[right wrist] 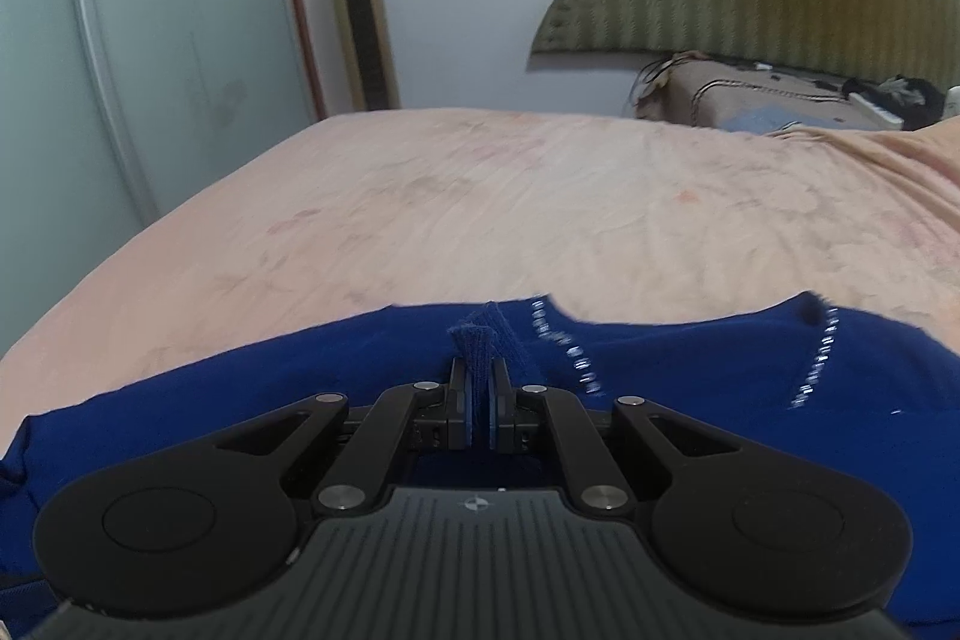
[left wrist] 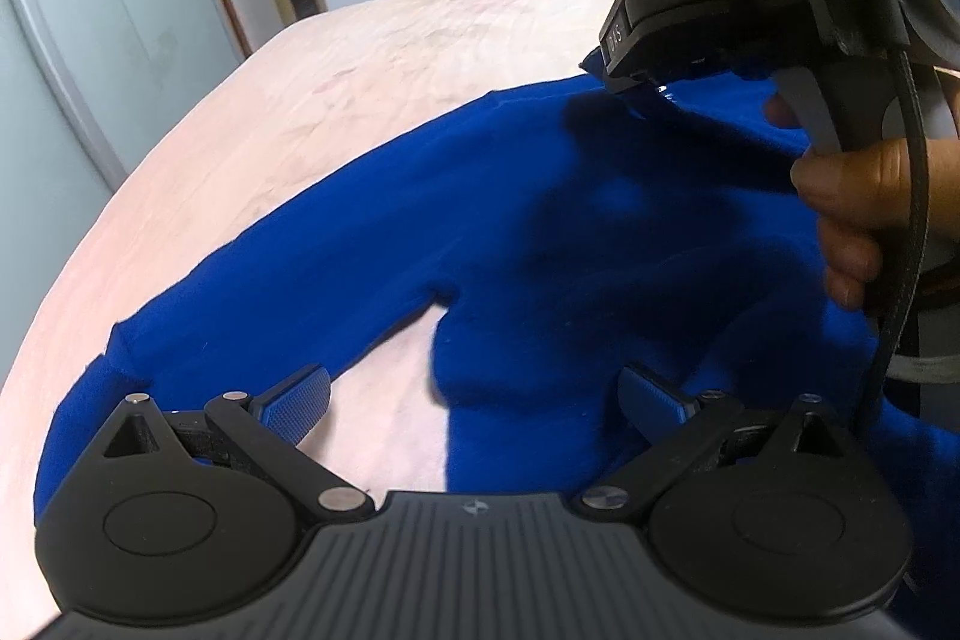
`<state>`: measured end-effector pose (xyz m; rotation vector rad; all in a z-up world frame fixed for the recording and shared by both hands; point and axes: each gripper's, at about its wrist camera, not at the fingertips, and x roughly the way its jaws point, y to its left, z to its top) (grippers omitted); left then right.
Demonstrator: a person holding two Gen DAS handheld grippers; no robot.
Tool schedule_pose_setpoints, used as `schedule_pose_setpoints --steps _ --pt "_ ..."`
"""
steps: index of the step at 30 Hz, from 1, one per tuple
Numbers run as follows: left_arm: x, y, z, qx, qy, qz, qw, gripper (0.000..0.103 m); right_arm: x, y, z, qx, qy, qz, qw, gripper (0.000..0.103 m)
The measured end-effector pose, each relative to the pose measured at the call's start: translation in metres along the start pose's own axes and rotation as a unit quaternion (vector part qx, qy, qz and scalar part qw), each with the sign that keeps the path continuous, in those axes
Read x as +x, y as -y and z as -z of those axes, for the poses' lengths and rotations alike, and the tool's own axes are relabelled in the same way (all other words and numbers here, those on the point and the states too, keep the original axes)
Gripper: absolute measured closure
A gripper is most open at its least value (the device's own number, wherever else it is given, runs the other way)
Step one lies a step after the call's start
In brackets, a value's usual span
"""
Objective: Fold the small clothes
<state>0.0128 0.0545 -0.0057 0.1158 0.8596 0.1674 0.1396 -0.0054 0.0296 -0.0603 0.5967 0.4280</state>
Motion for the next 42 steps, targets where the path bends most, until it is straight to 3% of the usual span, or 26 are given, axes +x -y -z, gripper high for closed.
schedule_pose_setpoints --steps 11,16,20,23,25,27,30,33,37,39,42 --pt "-0.001 -0.007 0.005 -0.009 -0.014 -0.012 0.9998 0.0 0.018 -0.008 0.003 0.002 -0.035 -0.041 0.999 0.091" --pt "-0.003 -0.013 0.008 -0.016 -0.019 -0.014 0.9996 0.0 0.028 -0.004 0.012 0.035 -0.075 -0.07 0.994 0.069" --pt "-0.005 -0.017 0.01 -0.021 -0.016 -0.019 0.9995 0.0 0.01 -0.003 0.012 0.046 -0.067 -0.091 0.992 0.067" --pt "-0.009 -0.017 0.011 -0.02 -0.01 -0.022 0.9995 0.0 0.019 -0.002 0.015 0.046 -0.109 -0.097 0.988 0.06" --pt "-0.018 -0.02 0.011 -0.016 0.005 -0.023 0.9996 0.0 0.016 -0.006 0.018 0.035 -0.102 -0.086 0.99 0.062" --pt "-0.029 -0.03 0.015 -0.011 0.029 -0.035 0.9989 0.0 0.005 -0.013 0.016 0.028 -0.092 -0.085 0.992 0.061" --pt "-0.039 -0.058 0.021 -0.02 0.04 -0.084 0.9955 0.0 -0.015 -0.029 0.013 0.008 -0.075 -0.127 0.989 0.061" --pt "-0.04 -0.104 0.025 -0.064 0.027 -0.134 0.9885 0.0 -0.024 -0.051 0.019 -0.009 -0.101 -0.196 0.975 0.061" --pt "-0.041 -0.163 0.032 -0.137 0.009 -0.192 0.9717 0.0 -0.022 -0.078 0.041 -0.017 -0.161 -0.279 0.946 0.061" --pt "-0.042 -0.182 0.035 -0.162 0.004 -0.21 0.9641 0.0 -0.022 -0.091 0.052 -0.031 -0.181 -0.301 0.936 0.061" --pt "-0.046 -0.193 0.036 -0.179 0.008 -0.216 0.9598 0.0 -0.022 -0.107 0.066 -0.062 -0.2 -0.31 0.928 0.061"
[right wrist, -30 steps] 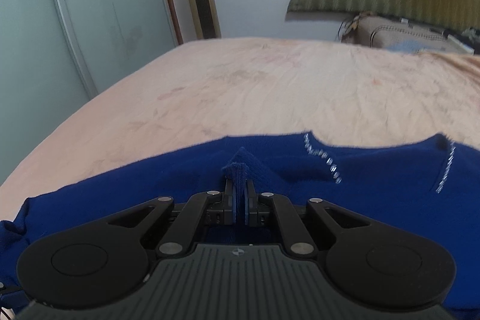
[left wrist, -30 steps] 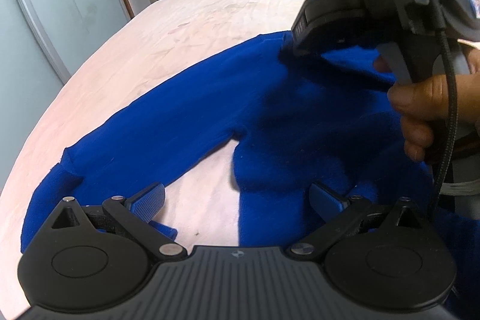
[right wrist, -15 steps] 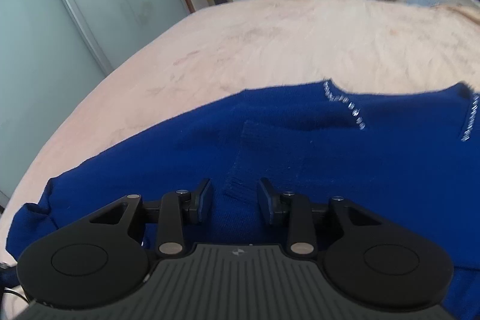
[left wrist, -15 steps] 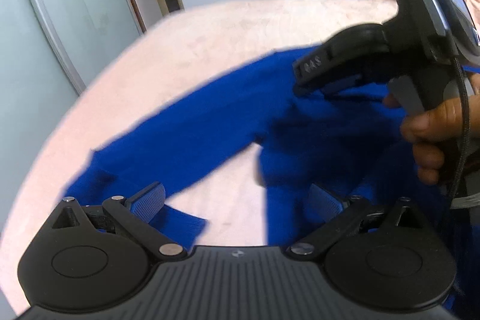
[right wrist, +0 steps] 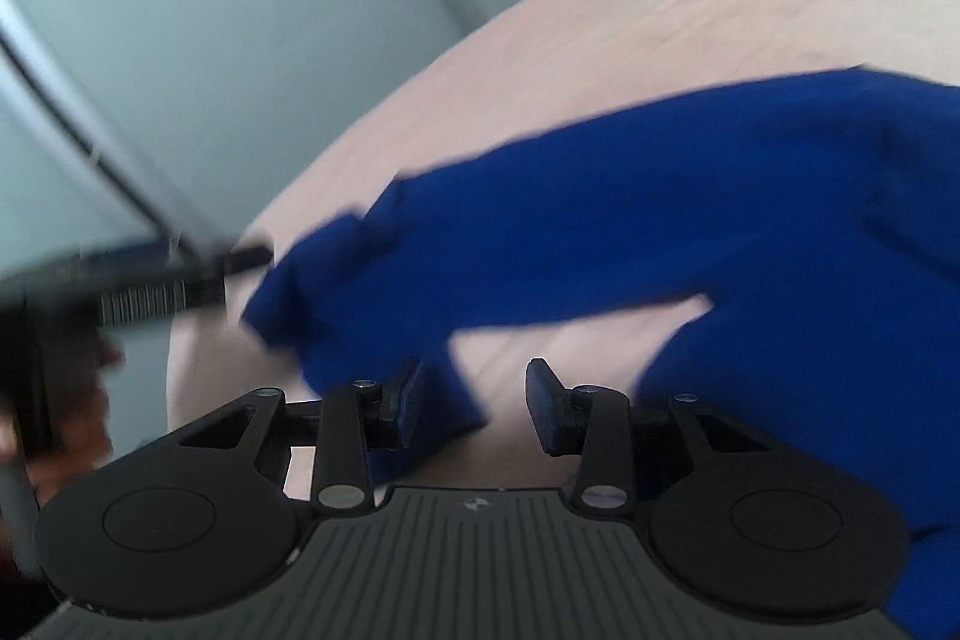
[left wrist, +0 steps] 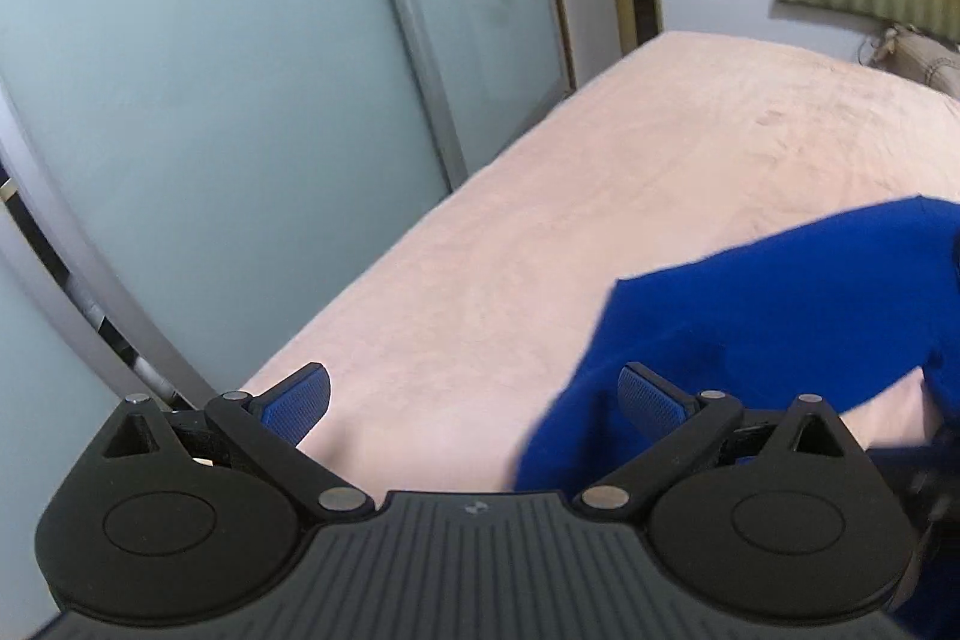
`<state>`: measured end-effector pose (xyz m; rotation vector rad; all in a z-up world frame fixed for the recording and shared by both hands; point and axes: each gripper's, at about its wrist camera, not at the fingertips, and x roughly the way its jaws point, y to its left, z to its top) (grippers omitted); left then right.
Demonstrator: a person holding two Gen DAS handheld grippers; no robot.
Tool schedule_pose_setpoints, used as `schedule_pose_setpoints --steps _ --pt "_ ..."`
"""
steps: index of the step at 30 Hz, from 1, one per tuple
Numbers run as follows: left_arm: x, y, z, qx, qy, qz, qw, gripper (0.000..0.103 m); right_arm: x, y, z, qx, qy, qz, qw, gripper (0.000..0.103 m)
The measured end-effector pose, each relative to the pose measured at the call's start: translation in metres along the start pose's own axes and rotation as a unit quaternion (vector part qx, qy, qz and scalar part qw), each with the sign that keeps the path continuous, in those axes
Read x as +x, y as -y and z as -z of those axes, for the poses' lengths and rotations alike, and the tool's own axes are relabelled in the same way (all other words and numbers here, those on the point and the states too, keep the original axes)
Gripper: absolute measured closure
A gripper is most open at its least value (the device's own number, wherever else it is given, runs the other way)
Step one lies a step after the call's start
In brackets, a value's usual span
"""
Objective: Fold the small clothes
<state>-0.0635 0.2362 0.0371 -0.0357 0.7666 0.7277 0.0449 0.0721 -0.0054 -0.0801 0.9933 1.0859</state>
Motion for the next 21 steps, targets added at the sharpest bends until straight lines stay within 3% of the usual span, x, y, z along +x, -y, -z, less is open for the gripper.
schedule_pose_setpoints --steps 2,3,5,6,9,14,21 --pt "0.0 0.004 0.001 0.0 0.003 -0.001 1.0 0.0 0.001 -0.008 0.005 -0.02 0.008 0.007 1.0 0.06" --pt "-0.001 0.006 0.001 0.002 0.004 0.002 1.0 0.0 0.001 -0.011 0.006 -0.032 0.007 0.01 0.999 0.065" --pt "-0.004 0.011 0.002 0.007 0.006 0.008 0.9999 0.0 0.001 -0.022 0.01 -0.051 0.002 0.012 0.999 0.089" --pt "-0.006 0.014 0.002 0.011 0.008 0.011 0.9998 0.0 0.0 -0.024 0.012 -0.055 0.001 0.014 0.998 0.094" --pt "-0.016 0.022 0.001 0.016 0.017 0.022 0.9995 0.0 -0.008 -0.027 0.008 -0.07 0.021 0.034 0.997 0.095" --pt "-0.027 0.043 -0.005 0.031 0.033 0.051 0.9976 0.0 -0.061 -0.013 -0.018 -0.07 0.102 0.086 0.989 0.096" --pt "-0.037 0.092 -0.003 0.092 0.043 0.093 0.9905 0.0 -0.156 0.059 -0.038 0.023 0.177 0.168 0.97 0.096"
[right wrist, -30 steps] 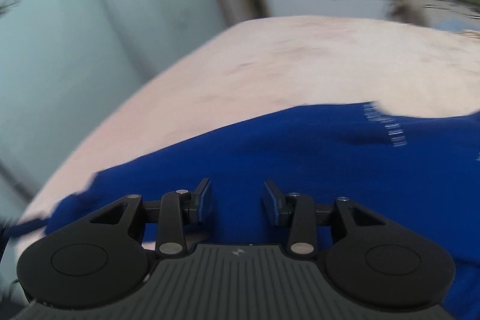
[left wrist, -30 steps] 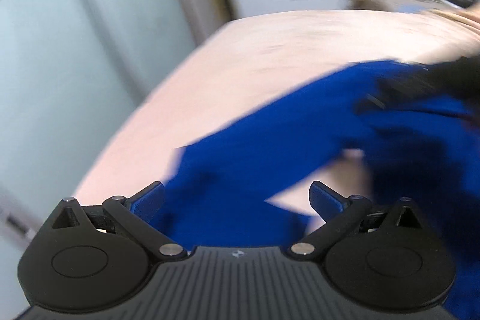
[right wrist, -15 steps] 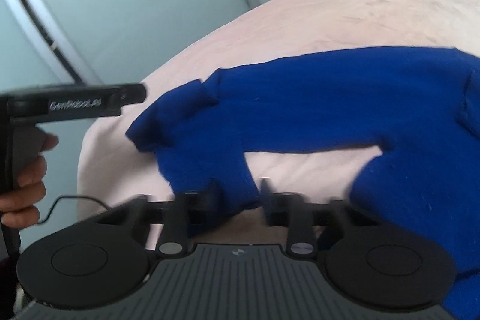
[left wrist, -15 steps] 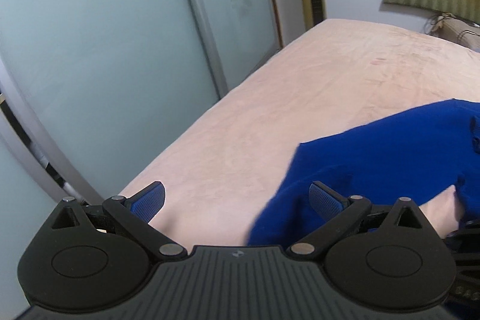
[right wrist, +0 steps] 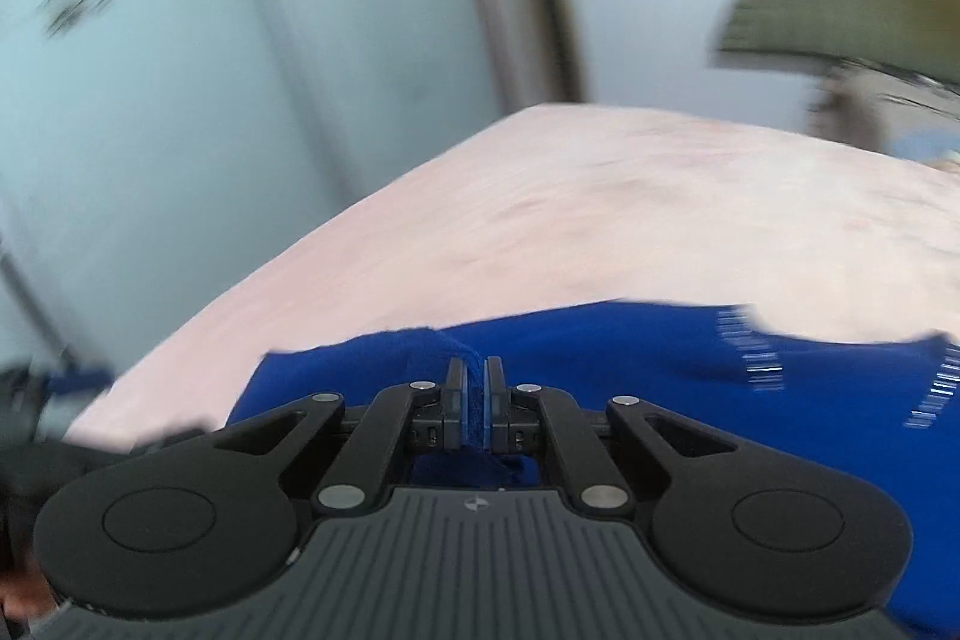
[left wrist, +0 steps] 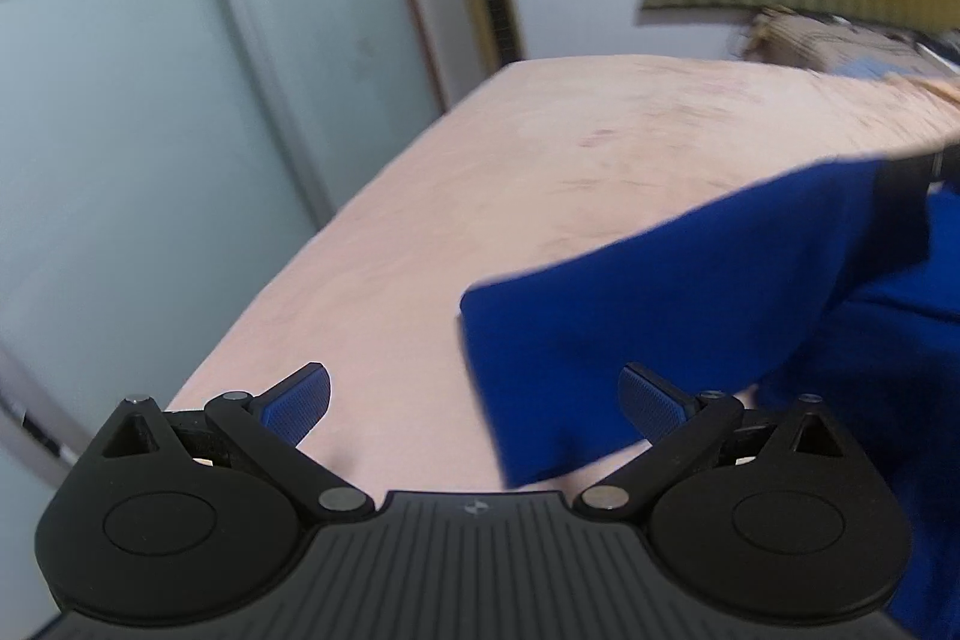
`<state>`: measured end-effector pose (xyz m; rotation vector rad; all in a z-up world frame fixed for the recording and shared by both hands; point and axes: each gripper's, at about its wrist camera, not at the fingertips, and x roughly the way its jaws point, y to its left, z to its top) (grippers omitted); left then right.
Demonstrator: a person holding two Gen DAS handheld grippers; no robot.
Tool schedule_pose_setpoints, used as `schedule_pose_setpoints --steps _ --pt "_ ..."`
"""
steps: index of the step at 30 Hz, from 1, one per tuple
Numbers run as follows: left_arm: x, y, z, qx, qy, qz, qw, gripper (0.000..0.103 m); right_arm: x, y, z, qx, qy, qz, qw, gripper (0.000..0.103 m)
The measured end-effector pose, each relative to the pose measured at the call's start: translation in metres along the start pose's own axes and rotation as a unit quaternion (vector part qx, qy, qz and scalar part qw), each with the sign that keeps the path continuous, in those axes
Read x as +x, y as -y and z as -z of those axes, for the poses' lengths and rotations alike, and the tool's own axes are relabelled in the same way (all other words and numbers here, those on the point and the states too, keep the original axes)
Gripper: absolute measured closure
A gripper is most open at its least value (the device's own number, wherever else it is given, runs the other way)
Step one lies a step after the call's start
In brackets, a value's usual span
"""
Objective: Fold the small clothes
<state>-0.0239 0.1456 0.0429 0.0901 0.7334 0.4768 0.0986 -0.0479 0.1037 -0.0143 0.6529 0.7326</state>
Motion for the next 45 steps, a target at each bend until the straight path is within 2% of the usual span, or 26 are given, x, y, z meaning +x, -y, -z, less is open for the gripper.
schedule_pose_setpoints --steps 3,7,14,15,16,20,25,27,29,31,34,38,41,45 --pt "-0.002 0.02 -0.001 0.028 0.006 0.012 0.9995 0.0 -0.023 0.046 -0.003 0.042 0.002 0.041 0.998 0.096" --pt "0.003 0.039 -0.003 0.049 0.003 0.027 0.9984 0.0 -0.049 0.1 0.012 0.079 0.002 0.102 0.992 0.097" --pt "0.006 0.06 -0.003 0.061 -0.011 0.04 0.9973 0.0 -0.079 0.179 0.04 0.14 0.012 0.204 0.969 0.096" --pt "0.007 0.061 -0.003 0.06 -0.013 0.042 0.9972 0.0 -0.082 0.186 0.045 0.153 0.011 0.2 0.968 0.095" --pt "0.006 0.062 -0.003 0.059 -0.015 0.045 0.9972 0.0 -0.08 0.191 0.049 0.168 0.01 0.182 0.969 0.088" --pt "0.008 0.069 -0.004 0.059 -0.022 0.056 0.9965 0.0 -0.052 0.191 0.069 0.234 -0.006 0.07 0.97 0.079" --pt "0.004 0.075 -0.006 0.065 -0.014 0.061 0.996 0.0 0.003 0.177 0.081 0.267 -0.047 0.014 0.962 0.071" --pt "0.005 0.077 -0.007 0.062 -0.017 0.064 0.9958 0.0 0.024 0.172 0.082 0.29 -0.057 -0.013 0.955 0.07" --pt "0.006 0.08 -0.008 0.062 -0.021 0.068 0.9955 0.0 0.036 0.159 0.079 0.283 -0.064 -0.026 0.957 0.071" --pt "0.007 0.083 -0.009 0.063 -0.022 0.07 0.9953 0.0 0.04 0.147 0.072 0.251 -0.06 0.01 0.966 0.093" --pt "0.006 0.084 -0.01 0.065 -0.017 0.07 0.9952 0.0 0.021 0.142 0.053 0.22 -0.014 0.04 0.974 0.094" --pt "0.01 0.082 -0.011 0.058 -0.022 0.069 0.9957 0.0 -0.014 0.153 0.035 0.201 0.039 0.087 0.975 0.094" --pt "0.013 0.082 -0.011 0.052 -0.029 0.073 0.9956 0.0 -0.04 0.17 0.033 0.196 0.059 0.146 0.968 0.094" --pt "0.015 0.083 -0.011 0.055 -0.032 0.076 0.9951 0.0 -0.068 0.199 0.04 0.22 0.073 0.193 0.953 0.094"
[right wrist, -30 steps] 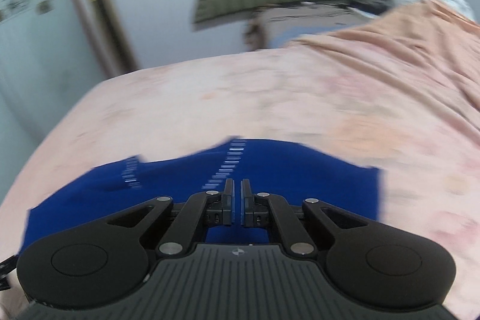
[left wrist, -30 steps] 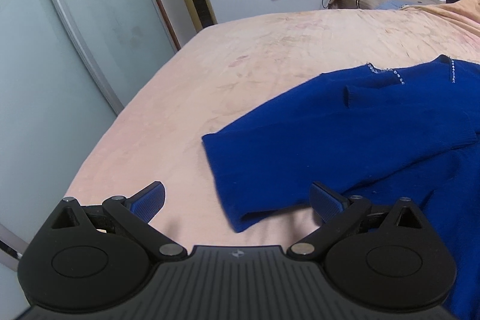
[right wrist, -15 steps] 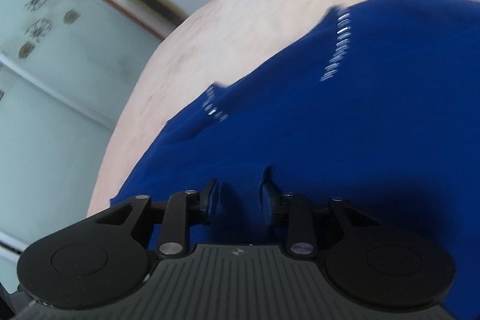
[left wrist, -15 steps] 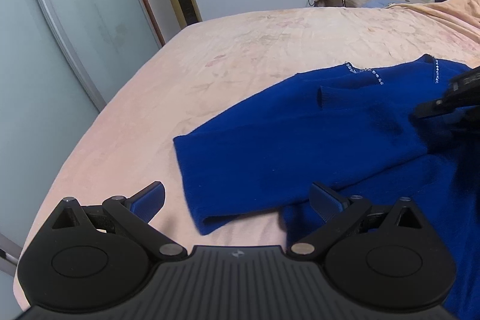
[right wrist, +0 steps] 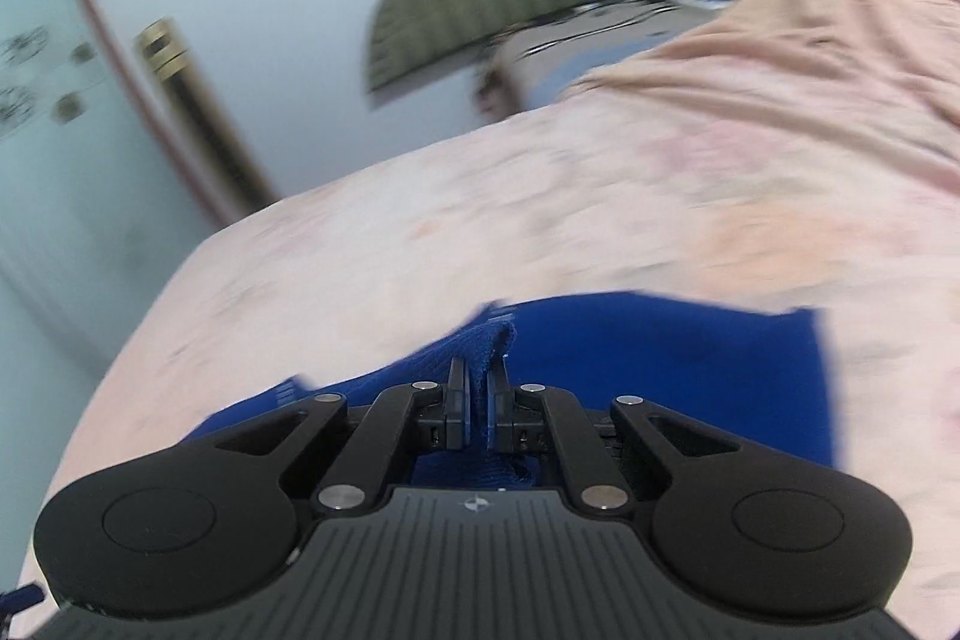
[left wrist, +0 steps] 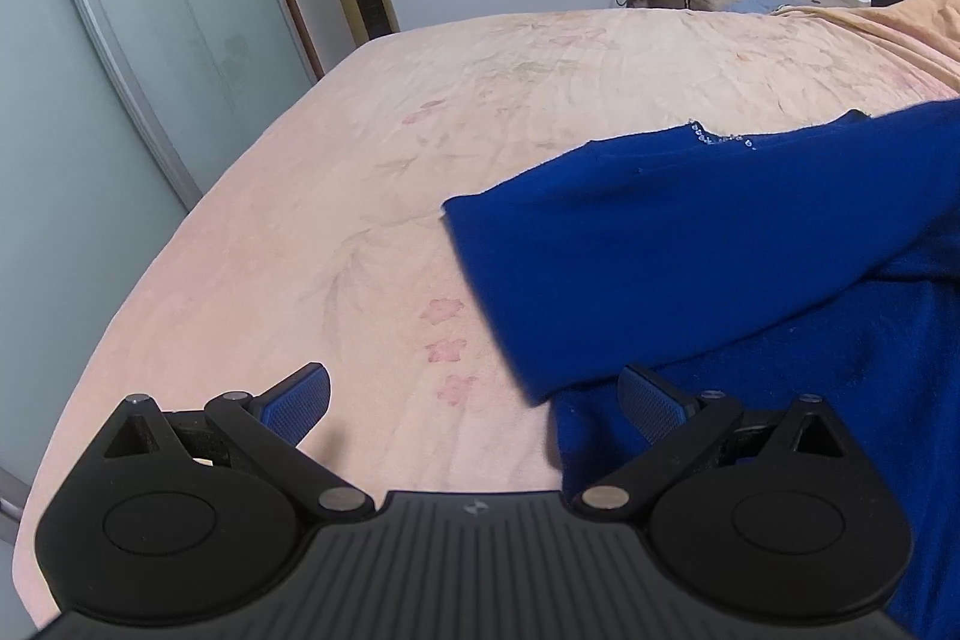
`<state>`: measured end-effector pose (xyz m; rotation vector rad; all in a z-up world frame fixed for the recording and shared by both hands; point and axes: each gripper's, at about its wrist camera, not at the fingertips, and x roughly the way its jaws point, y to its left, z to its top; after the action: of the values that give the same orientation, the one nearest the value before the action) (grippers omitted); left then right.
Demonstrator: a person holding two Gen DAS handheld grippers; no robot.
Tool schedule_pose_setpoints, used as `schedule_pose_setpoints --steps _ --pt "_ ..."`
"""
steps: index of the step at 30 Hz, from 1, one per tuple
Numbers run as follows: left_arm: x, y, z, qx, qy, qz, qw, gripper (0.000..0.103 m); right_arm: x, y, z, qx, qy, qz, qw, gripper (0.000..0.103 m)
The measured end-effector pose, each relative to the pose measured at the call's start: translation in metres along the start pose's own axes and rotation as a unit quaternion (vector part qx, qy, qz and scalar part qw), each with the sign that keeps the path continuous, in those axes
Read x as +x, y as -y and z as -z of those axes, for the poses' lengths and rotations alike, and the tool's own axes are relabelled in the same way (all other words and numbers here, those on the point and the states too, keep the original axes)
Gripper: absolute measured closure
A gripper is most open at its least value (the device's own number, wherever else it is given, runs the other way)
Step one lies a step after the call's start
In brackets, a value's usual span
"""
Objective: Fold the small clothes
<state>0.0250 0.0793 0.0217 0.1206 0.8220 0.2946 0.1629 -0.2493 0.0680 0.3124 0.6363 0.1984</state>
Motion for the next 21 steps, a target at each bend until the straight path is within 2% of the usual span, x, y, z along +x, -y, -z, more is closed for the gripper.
schedule_pose_setpoints --steps 5,10,13,17,18,21 --pt "0.0 0.002 -0.002 0.002 0.002 0.003 1.0 0.0 0.0 0.042 0.005 0.016 0.008 0.053 0.998 0.094" --pt "0.001 0.01 -0.003 0.006 -0.003 0.012 0.9999 0.0 0.005 0.064 0.017 0.021 -0.003 0.09 0.996 0.092" --pt "0.0 0.017 -0.003 0.012 -0.004 0.021 0.9997 0.0 0.009 0.065 0.028 0.019 -0.013 0.116 0.993 0.081" --pt "0.003 0.025 -0.001 0.022 -0.007 0.019 0.9996 0.0 -0.001 0.037 0.041 -0.044 0.001 0.116 0.992 0.066" --pt "0.004 0.026 -0.001 0.022 -0.009 0.02 0.9995 0.0 -0.001 0.03 0.043 -0.062 -0.003 0.115 0.991 0.06" --pt "0.004 0.028 -0.001 0.02 -0.012 0.025 0.9994 0.0 0.011 0.022 0.051 -0.099 -0.04 0.124 0.987 0.052"
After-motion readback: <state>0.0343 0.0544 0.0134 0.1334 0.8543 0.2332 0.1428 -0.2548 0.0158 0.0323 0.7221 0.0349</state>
